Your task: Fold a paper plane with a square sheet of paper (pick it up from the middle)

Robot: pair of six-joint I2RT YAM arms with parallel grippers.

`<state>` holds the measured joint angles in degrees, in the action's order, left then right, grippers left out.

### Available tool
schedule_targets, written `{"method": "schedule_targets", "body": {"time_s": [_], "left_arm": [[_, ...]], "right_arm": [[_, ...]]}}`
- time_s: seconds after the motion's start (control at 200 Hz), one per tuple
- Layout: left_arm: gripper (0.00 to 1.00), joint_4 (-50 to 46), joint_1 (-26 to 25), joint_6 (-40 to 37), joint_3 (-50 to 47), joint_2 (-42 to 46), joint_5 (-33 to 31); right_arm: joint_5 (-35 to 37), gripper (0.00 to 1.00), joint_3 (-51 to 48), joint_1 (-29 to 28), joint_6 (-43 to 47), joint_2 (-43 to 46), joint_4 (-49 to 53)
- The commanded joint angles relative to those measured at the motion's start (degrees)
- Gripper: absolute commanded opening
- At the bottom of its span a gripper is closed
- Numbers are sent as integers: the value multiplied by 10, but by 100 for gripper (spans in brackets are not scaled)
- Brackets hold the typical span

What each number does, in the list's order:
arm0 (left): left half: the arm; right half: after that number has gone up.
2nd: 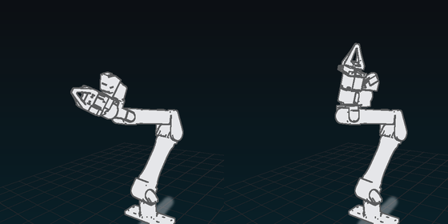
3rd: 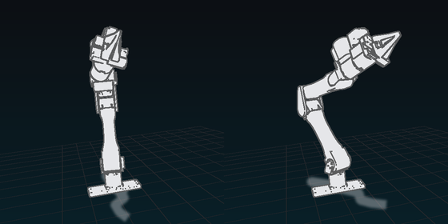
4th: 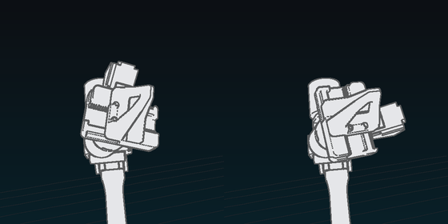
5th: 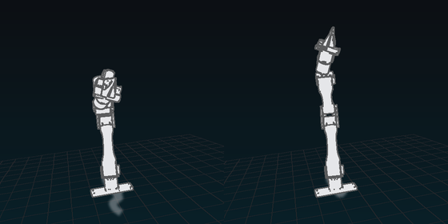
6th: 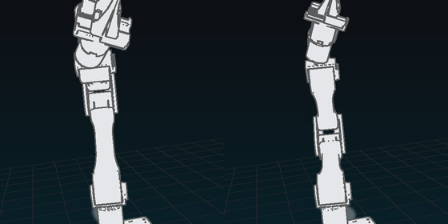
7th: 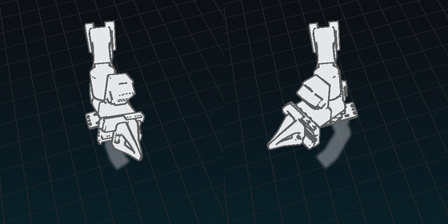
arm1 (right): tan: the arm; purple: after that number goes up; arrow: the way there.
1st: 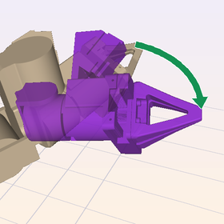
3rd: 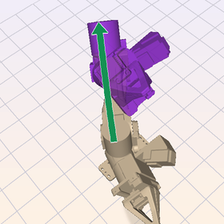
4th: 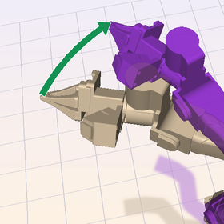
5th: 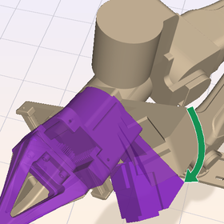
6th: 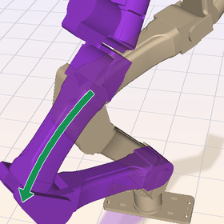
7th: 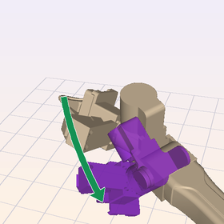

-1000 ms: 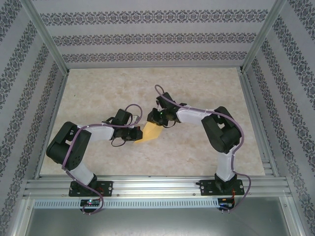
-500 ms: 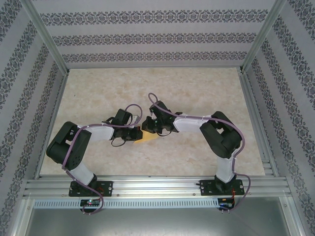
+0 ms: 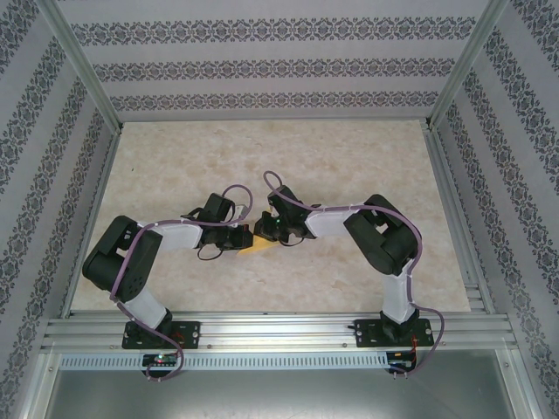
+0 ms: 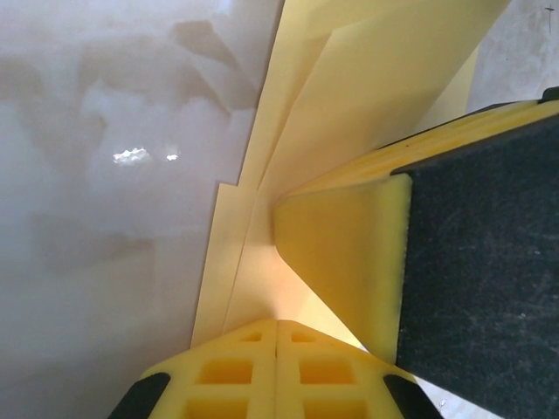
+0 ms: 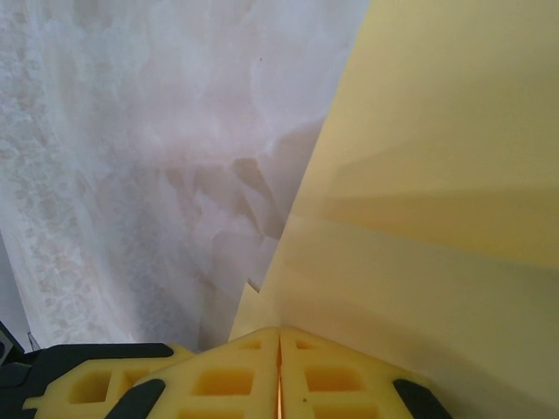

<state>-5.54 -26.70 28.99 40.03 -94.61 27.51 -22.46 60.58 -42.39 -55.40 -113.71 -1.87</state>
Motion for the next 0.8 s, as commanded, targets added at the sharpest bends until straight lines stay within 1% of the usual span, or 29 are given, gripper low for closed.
{"method": "schedule_targets", "body": {"time_s": [0.0, 0.145, 0.44, 0.799], "left_arm": [[0, -79, -1, -9, -27, -30, -54], [0, -81, -1, -7, -27, -31, -58], [0, -83, -1, -9, -23, -38, -54], [0, -83, -1, -10, -23, -38, -53]], "right_arm": [[30, 10, -1, 16, 13, -29, 1], [35, 11, -5, 33, 18, -28, 8], [17, 13, -2, 68, 24, -33, -8], [16, 15, 9, 111, 26, -35, 4]]}}
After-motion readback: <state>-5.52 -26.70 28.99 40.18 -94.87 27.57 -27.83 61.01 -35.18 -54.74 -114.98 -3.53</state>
